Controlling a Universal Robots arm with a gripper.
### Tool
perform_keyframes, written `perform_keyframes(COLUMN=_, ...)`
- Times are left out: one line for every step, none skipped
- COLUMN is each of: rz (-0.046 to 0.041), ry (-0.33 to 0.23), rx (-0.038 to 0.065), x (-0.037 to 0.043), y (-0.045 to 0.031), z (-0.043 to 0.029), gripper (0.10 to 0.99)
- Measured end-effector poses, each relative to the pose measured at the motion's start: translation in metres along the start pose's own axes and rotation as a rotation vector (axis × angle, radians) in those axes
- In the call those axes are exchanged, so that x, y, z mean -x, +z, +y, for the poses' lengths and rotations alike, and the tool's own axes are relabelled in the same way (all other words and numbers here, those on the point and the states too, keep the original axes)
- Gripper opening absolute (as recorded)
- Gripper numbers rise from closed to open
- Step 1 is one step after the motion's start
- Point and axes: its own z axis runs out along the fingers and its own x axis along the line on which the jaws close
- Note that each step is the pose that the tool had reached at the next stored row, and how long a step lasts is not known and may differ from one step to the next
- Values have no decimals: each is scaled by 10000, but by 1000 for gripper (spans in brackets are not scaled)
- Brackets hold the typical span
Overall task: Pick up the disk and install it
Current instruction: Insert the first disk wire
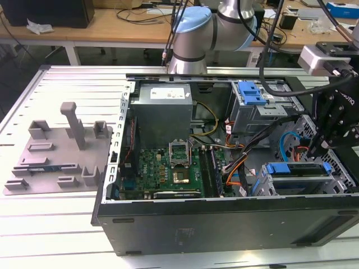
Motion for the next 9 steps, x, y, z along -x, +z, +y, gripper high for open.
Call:
perform_keyframes(rz=-25, ry=-33, rx=-9, x=-5, y=0, z=2, gripper=165)
perform_keyframes(rz=-51, ry=-53, rx=-18, x=-12, y=1, z=8, gripper=165)
perform_keyframes(rz=-91, ry=-59, rx=-31, x=-35, y=2, z=28, gripper=165)
perform_keyframes(rz=-137, ry=-57, rx=-34, x=-74, y=4, z=46, gripper=165)
perform_keyframes(rz=-167, ry=-57, rx=-33, x=-95, y=5, z=49, gripper=165)
perform_keyframes(rz=-203, ry=-56, rx=-32, x=-114, y=7, z=49, gripper=165)
perform_keyframes(rz=-259, ry=-57, rx=-29, x=-129, y=9, z=48, gripper=165)
perform_keyframes(rz=-318, ry=-60, rx=-26, x=-140, y=10, z=47, gripper=165)
perform_keyframes(rz=-451, ry=-102, rx=-30, x=-155, y=10, z=48, gripper=165)
